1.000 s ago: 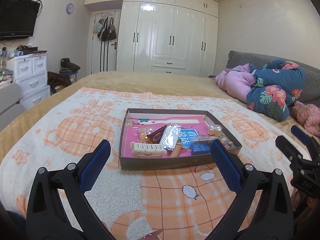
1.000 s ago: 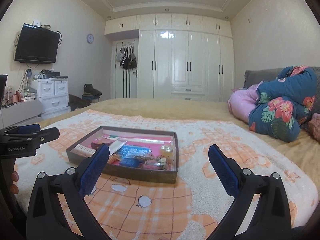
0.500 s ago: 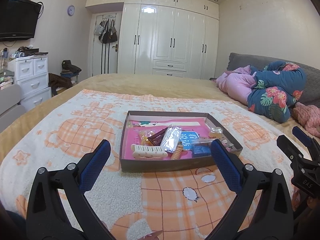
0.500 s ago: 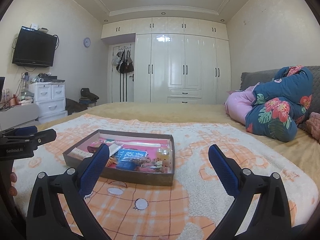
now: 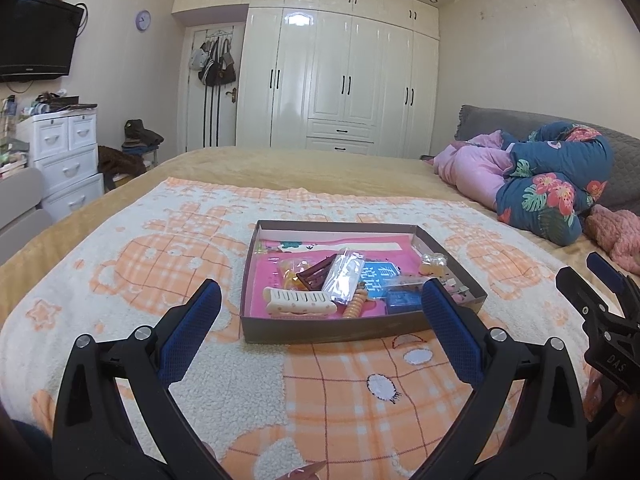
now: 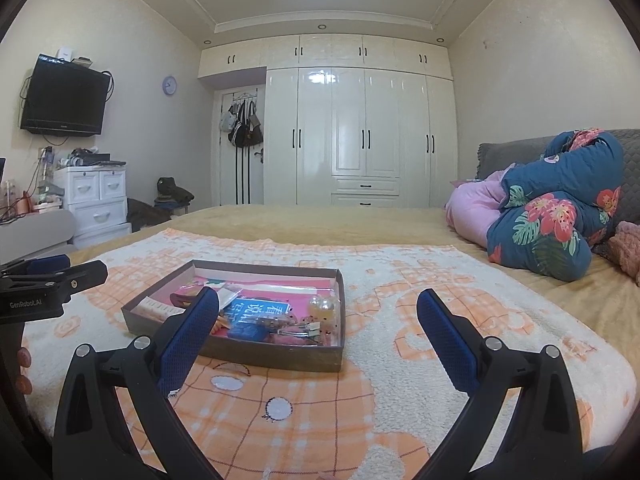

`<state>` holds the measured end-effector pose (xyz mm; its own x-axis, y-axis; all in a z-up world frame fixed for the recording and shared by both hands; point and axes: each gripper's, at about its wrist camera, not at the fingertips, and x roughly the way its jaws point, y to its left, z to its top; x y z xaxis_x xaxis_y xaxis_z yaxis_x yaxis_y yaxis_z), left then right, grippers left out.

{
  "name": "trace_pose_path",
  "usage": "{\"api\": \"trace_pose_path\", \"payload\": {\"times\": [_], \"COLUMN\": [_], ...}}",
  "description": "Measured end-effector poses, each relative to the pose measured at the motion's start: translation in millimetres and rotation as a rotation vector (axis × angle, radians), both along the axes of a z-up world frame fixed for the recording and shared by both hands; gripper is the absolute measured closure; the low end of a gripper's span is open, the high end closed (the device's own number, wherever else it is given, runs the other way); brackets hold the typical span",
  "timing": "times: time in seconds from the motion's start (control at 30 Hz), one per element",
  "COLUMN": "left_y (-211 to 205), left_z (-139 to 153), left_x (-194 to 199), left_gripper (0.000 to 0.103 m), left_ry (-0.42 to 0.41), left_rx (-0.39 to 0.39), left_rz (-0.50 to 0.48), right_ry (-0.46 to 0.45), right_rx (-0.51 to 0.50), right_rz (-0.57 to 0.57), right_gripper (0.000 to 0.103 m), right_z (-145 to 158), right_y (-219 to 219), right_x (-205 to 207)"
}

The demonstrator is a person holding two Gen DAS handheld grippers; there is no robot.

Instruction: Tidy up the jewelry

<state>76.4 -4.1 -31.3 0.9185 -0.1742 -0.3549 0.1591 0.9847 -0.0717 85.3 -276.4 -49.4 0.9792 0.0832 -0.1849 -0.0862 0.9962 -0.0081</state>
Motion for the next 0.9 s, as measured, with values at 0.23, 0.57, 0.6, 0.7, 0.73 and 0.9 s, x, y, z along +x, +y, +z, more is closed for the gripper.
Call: {"api": "trace_pose_path", "payload": {"times": [0.23,0.57,0.6,0.7,0.73,0.9], "left_y": [-0.2,-0.5,-0.4,-0.4,-0.3,-0.3], "left_z": [-0.6,-0.7,-0.8,-0.9,-0.8,-0.7], "left_x": [-0.3,-0.3,-0.4,-0.4,-0.3,-0.5], "left_gripper": [0.011,0.011,0.011,0.011,0.011,0.011], "left_ry": [-0.001,-0.002,-0.001,-0.002,-0.001,-0.003], "left_rx": [-0.002,0.0,-0.001,-0.001,-0.001,-0.001], "left_rz": [0.001,0.001,0.002,0.002,0.001,0.002], "right_ry": [-0.003,0.001,0.001,-0.001,-0.001,-0.002], "right_rx": [0.001,0.002,0.001,0.002,0.002,0.002], "right_rz": [-0.005,-0.005,-0.006,-0.005,-0.005,-0.006], "right_gripper": [0.006,0.006,0.006,0.006,0.006,0.006], "right_z": [-0.4,-0.5,-0.4,0.0,0.0,0.0], "right_y": [-2.5,-1.9,-1.8,-2.9,-2.8,-2.6], "right_x": [-0.3,0.4,0.5,0.6,0.7,0.5]}}
